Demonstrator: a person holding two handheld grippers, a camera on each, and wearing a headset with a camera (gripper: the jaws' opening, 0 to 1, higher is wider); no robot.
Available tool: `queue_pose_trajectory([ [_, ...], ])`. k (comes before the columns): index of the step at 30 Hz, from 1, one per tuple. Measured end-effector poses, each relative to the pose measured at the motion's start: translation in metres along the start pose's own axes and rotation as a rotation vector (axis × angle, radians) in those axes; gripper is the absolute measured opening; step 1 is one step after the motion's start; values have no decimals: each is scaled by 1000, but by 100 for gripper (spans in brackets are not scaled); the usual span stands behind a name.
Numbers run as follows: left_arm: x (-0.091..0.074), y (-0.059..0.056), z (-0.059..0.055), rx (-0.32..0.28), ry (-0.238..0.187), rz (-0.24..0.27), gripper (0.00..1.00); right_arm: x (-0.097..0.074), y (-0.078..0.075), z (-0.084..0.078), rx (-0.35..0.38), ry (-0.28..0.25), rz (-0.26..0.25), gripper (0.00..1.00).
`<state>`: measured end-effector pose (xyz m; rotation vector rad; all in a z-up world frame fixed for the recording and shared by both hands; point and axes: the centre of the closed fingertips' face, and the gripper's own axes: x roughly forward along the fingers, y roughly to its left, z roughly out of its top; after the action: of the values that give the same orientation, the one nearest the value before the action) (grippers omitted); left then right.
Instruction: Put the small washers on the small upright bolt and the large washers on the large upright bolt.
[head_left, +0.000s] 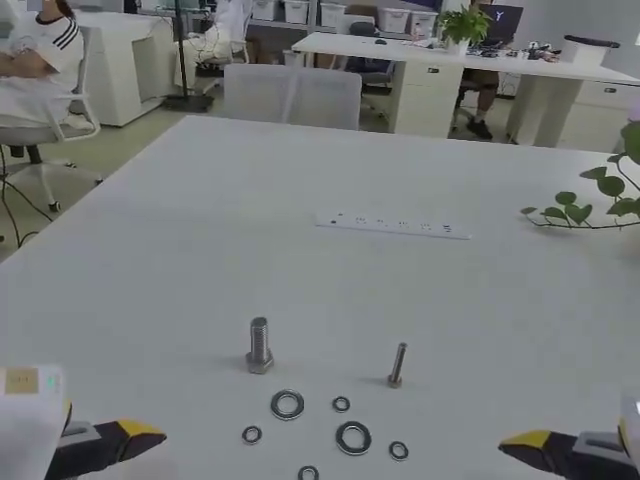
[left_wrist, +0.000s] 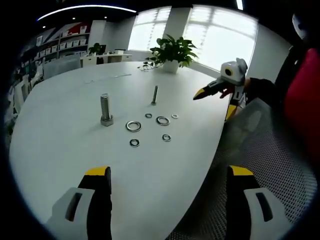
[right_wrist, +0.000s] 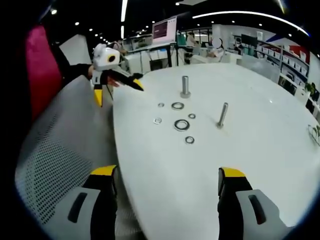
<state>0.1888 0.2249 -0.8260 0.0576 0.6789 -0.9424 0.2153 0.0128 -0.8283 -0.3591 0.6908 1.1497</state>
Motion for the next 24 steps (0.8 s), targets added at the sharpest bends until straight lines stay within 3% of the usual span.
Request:
queue_pose_trajectory([
  [24, -3, 0, 2, 3, -10, 14, 96, 13, -6, 28, -89, 14, 38, 82],
])
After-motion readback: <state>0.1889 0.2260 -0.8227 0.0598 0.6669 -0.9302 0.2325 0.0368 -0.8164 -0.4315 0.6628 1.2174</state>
